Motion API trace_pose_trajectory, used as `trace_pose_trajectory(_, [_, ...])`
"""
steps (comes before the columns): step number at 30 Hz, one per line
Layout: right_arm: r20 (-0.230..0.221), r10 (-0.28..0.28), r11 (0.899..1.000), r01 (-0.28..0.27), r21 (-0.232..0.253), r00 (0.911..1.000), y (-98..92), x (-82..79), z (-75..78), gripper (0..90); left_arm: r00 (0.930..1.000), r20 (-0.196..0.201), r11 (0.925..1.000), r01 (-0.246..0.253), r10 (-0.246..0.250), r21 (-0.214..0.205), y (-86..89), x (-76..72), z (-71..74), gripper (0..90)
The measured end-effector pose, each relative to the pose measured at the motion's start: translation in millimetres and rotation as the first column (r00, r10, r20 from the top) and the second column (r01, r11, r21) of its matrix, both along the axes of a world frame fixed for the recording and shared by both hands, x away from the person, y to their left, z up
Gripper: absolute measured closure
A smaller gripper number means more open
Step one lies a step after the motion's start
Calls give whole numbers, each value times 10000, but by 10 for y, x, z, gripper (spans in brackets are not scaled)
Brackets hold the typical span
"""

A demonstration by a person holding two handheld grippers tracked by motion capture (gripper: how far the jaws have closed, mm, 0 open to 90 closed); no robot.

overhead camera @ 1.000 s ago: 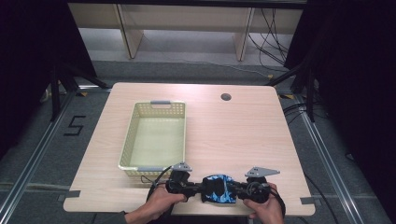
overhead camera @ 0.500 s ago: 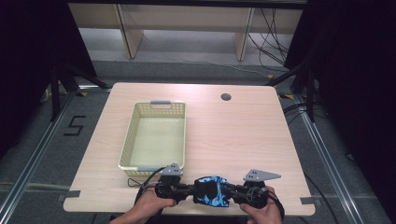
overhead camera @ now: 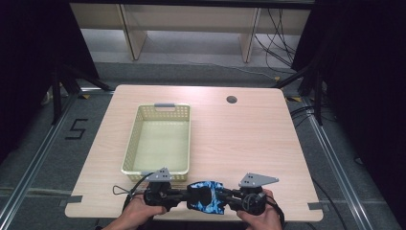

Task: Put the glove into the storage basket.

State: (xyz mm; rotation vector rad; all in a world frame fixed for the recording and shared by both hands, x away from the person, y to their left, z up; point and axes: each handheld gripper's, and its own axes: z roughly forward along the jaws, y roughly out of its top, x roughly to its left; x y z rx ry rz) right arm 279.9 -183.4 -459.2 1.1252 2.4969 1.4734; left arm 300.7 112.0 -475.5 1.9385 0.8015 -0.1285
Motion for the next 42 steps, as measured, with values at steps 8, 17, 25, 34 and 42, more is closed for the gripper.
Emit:
trace_pose_trajectory(8, [199,398,9992,-396,-79,9990,185,7,69,788,9999,126,9996,-42,39,263,191,-13,101,828])
trace_pose_trajectory(17, [357,664,9978,-662,-58,9972,356,111,179,789,9988,421,9994,-269,260,207,365,15,260,827])
trace_pose_trajectory(25, [826,1079,9942,-1076,-73,9907,570,244,322,789,9965,636,9973,-572,542,466,569,79,431,827])
trace_pose_trajectory(34, [751,1360,9906,-1347,-225,9879,798,376,505,790,9896,824,9920,-1214,1182,347,809,132,586,827])
trace_pose_trajectory(42, [898,1751,9839,-1711,-509,9804,1035,614,626,791,9837,839,9852,-1634,1588,510,1010,279,688,827])
